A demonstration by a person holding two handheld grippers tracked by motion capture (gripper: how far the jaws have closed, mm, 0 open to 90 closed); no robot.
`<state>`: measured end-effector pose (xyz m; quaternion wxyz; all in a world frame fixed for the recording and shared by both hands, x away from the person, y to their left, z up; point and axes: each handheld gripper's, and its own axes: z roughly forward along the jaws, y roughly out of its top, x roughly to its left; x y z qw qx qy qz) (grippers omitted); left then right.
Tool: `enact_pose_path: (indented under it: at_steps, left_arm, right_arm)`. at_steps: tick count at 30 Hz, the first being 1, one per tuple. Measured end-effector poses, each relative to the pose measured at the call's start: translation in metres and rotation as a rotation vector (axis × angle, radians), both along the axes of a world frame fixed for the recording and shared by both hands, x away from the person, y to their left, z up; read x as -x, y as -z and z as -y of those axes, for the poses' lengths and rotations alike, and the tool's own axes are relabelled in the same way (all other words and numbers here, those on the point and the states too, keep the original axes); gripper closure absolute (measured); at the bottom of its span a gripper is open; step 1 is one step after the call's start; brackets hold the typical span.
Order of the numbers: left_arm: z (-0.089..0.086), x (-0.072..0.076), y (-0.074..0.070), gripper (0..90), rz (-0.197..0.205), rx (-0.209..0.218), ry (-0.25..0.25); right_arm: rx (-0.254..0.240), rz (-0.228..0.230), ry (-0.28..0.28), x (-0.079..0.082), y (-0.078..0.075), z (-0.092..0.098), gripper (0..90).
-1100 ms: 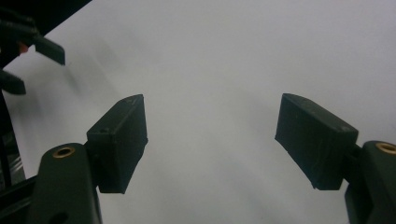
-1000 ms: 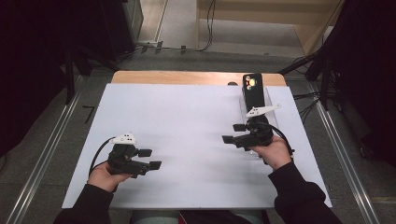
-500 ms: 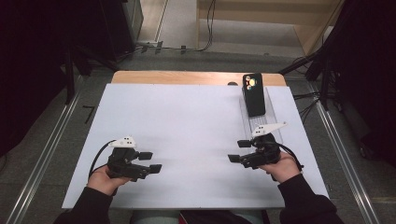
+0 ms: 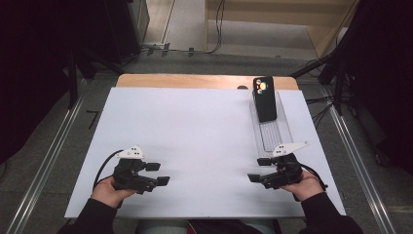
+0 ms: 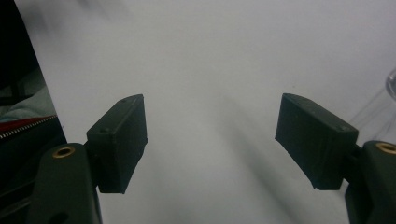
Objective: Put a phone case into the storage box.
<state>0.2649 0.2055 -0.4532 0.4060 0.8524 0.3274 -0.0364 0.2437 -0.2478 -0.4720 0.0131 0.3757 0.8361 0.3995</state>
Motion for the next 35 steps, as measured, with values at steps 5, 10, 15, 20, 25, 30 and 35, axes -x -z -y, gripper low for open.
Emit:
enact_pose_path:
  at_steps: [5,10,15,20,25,30,35]
  left_arm:
    - [0.0006,-0.0007,0.0016,30.0,-0.005,-0.003,0.003]
    - [0.0008,-0.0011,0.0022,30.0,-0.015,-0.001,0.004]
    - [0.0008,-0.0009,0.0021,30.0,-0.014,0.001,0.009]
    - [0.0006,-0.0013,0.0024,30.0,-0.014,-0.001,0.01]
    - [0.0004,-0.0011,0.0023,30.0,-0.016,0.0,0.009]
    - [0.0004,-0.0012,0.0024,30.0,-0.016,-0.001,0.011]
    - [0.0008,-0.0016,0.0023,30.0,-0.023,0.001,0.012]
  right_arm:
    - [-0.002,0.001,0.018,0.0004,0.0023,0.0063,23.1]
    - [0.002,-0.002,0.031,-0.0023,0.006,0.0095,23.1]
    - [0.006,-0.008,0.027,-0.0028,0.0074,0.0083,23.1]
    - [0.001,-0.004,0.028,-0.0025,0.0067,0.009,23.1]
    - [0.003,-0.005,0.025,-0.0023,0.0065,0.0085,23.1]
    - [0.001,0.002,0.027,-0.0013,0.0049,0.0094,23.1]
    - [-0.003,-0.007,0.019,-0.0009,0.0048,0.0083,23.1]
